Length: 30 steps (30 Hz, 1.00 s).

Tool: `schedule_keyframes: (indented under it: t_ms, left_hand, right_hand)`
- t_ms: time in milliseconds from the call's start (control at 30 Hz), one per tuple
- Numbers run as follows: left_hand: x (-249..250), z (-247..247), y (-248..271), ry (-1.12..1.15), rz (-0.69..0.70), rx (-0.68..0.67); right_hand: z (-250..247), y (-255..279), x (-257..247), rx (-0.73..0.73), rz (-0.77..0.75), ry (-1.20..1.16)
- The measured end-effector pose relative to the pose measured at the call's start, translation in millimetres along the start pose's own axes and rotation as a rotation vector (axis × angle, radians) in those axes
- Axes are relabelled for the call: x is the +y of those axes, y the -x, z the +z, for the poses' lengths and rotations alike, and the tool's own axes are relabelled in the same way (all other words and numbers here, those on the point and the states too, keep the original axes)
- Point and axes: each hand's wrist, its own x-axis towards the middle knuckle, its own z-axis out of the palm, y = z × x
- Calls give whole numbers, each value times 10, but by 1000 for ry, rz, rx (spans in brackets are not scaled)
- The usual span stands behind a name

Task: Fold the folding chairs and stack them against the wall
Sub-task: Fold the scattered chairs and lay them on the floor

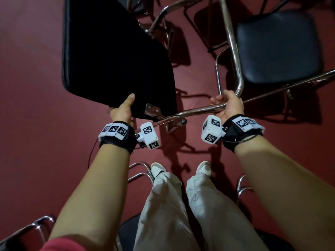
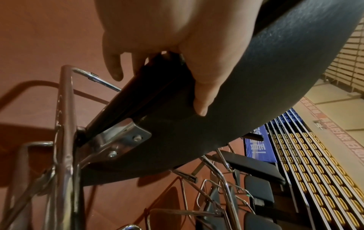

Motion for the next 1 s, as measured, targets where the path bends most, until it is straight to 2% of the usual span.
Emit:
schedule_keyframes:
  t_ms: [133, 300, 533, 700, 867, 1000]
  left_hand:
    - [-29, 73, -35, 7, 77, 10]
    - [13, 175, -66, -13, 156, -44]
    - [43, 301, -105, -84, 270, -54]
    - [15, 422, -64, -148, 333, -42]
    - [-55, 525, 42, -330, 398, -32]
    - [-96, 624, 202, -468, 451, -27]
  right_hand:
    - [-46, -47, -5, 68, -91, 10]
    - [-233, -77, -11, 122, -84, 0]
    - [-522, -167, 38, 267, -79, 332]
    - [-613, -179, -73, 216, -95, 433]
    - [-681, -152, -235, 153, -179, 630]
    - [-731, -58, -322, 117, -176, 652]
